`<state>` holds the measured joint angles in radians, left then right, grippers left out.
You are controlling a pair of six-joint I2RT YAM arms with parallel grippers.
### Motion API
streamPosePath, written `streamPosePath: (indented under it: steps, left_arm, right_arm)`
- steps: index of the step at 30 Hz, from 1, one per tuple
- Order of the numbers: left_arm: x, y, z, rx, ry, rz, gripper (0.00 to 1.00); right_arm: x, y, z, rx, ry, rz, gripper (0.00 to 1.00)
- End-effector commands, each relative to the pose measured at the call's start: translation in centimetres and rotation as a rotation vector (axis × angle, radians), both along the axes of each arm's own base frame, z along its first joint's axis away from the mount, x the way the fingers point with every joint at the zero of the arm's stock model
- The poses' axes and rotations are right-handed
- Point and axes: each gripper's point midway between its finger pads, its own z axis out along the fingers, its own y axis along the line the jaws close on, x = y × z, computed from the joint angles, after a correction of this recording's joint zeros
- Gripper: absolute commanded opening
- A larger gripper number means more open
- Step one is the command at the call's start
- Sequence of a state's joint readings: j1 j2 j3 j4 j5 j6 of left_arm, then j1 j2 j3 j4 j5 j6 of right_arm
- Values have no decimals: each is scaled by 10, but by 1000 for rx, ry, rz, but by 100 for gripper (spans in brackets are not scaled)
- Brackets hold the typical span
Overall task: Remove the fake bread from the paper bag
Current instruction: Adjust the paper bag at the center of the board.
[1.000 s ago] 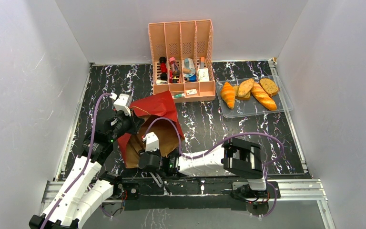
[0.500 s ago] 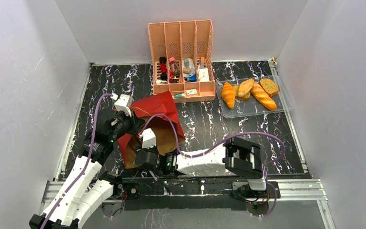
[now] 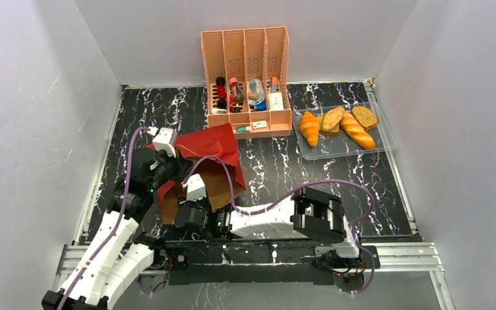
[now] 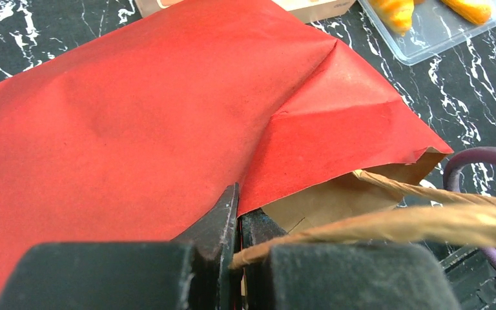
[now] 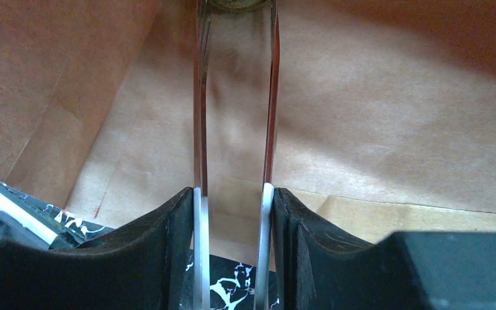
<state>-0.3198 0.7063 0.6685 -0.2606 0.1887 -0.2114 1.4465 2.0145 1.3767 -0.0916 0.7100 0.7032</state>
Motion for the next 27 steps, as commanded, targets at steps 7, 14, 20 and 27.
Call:
streamPosePath:
  steps: [7, 14, 20, 27]
  left_arm:
    - [-11, -13, -7, -39, 34, -63, 0]
    - [-9, -9, 0, -29, 22, -39, 0]
    - [-3, 0, 7, -15, 9, 25, 0]
    - [12, 13, 8, -1, 19, 140, 0]
  right_arm:
    - [21, 32, 28, 49, -60, 13, 28]
    - [19, 24, 34, 66, -47, 10, 0]
    - [7, 5, 40, 87, -19, 22, 0]
    - [-29, -24, 58, 108, -10, 51, 0]
